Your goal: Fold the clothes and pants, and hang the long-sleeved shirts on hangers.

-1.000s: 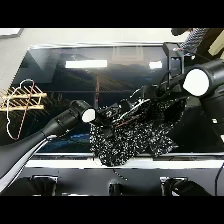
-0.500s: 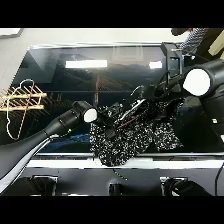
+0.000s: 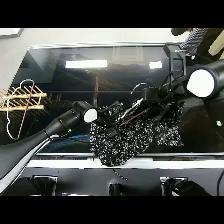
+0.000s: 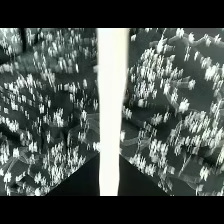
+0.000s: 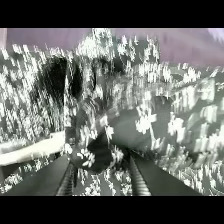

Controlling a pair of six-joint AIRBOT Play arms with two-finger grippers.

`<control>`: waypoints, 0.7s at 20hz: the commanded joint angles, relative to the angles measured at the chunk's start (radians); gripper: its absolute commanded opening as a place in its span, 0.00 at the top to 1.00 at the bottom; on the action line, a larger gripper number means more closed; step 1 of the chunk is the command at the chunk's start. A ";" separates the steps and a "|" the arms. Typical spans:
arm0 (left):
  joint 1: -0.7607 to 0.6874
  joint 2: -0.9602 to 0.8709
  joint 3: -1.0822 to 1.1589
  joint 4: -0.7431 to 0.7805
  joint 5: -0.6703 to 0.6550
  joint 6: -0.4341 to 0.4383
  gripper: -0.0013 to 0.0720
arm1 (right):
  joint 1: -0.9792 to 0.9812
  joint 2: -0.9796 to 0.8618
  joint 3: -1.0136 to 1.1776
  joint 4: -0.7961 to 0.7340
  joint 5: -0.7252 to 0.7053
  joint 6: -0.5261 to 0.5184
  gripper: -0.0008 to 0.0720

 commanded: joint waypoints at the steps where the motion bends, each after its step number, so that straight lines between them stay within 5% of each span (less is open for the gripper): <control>1: 0.000 -0.001 0.000 0.005 -0.011 -0.002 0.96 | -0.001 0.041 0.001 -0.149 -0.009 0.028 0.44; 7: 0.000 -0.001 0.000 0.005 -0.012 -0.005 0.96 | -0.004 0.071 0.001 -0.201 -0.028 0.073 0.29; 9: 0.001 -0.001 0.000 0.005 -0.012 -0.005 0.96 | -0.004 0.079 0.001 -0.197 -0.053 0.109 0.14; 14: 0.001 -0.001 0.000 0.005 -0.011 -0.005 0.96 | -0.004 0.083 0.001 -0.042 -0.085 0.045 0.13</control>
